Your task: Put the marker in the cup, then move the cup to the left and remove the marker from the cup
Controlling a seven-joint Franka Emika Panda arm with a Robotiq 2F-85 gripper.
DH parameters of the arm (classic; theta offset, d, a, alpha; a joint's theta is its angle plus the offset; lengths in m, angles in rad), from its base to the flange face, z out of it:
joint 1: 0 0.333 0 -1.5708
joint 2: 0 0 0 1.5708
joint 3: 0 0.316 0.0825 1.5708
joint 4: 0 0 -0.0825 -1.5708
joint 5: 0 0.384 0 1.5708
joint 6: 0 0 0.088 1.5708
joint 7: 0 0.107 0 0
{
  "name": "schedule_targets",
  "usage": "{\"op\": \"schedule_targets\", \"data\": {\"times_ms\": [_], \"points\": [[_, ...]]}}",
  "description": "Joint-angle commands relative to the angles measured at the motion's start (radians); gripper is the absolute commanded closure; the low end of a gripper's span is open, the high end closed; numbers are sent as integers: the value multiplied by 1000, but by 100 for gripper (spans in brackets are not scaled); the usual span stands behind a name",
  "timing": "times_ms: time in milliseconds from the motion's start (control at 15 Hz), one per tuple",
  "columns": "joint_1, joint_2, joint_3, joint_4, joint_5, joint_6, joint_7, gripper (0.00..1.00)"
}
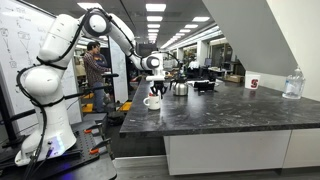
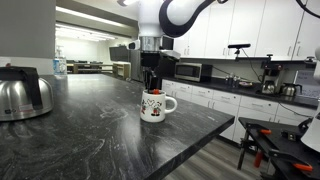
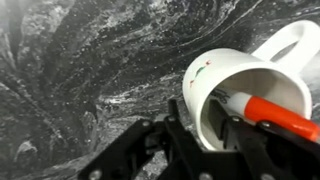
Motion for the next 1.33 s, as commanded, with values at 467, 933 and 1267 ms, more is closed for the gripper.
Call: {"op": "schedule_targets", "data": {"times_ms": [467, 933, 1267], "points": [[-100, -186, 35, -86, 33, -100, -510, 0], [-86, -207, 61, -138, 120, -141, -906, 0], [-84, -193, 73, -119, 180, -205, -1146, 0]]}}
